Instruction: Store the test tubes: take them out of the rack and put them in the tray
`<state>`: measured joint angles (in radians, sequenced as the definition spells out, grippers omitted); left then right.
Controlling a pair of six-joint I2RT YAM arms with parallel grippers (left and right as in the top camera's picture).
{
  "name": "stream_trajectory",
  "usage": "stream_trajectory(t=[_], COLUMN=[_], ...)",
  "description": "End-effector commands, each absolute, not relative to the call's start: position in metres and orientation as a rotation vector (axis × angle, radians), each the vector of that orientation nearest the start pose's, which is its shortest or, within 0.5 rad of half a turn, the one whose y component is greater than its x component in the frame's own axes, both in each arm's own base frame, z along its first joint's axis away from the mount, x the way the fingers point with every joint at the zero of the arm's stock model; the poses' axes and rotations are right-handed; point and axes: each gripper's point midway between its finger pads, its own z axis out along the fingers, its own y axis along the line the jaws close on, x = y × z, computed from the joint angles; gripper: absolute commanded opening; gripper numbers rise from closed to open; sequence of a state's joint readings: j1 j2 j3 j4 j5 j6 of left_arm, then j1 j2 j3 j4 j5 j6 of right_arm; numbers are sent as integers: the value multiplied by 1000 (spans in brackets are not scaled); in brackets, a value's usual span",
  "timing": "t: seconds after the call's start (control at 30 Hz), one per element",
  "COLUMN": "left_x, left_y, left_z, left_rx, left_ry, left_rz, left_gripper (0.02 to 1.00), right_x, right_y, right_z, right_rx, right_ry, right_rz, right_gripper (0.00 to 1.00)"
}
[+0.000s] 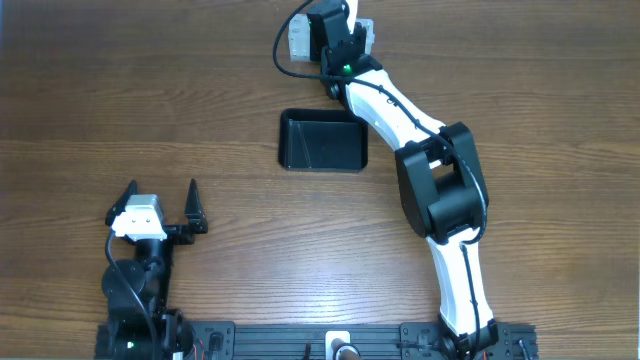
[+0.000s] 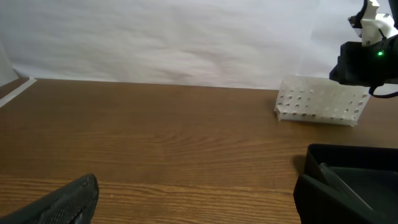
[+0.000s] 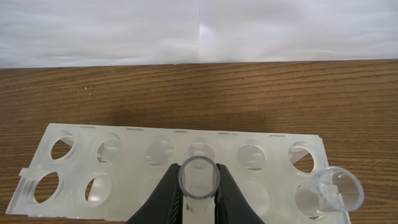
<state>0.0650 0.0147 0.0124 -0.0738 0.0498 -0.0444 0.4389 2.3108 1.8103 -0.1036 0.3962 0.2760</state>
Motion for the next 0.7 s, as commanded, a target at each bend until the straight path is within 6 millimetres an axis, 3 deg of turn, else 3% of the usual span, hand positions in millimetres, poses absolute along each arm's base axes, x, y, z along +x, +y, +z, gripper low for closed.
stream_trajectory(t=[0.03,0.5,0.6,0.7], left_x=[246,246,246,246], left_y=[6,6,6,6], left_z=[157,157,157,157], left_rx=[-34,-34,-34,-34], left_ry=[1643,1643,1643,1643], left_rz=[-22,-22,-22,-22], left_gripper=[1000,998,1000,1000], right_x=[606,579,567,551], right_y=[204,196,193,198], right_z=[150,301,322,328], right_rx=[71,60,52,-7], right_ry=[2057,1833,1825,1873], right_rz=[-10,58,77,127], right_gripper=[97,95,84,80])
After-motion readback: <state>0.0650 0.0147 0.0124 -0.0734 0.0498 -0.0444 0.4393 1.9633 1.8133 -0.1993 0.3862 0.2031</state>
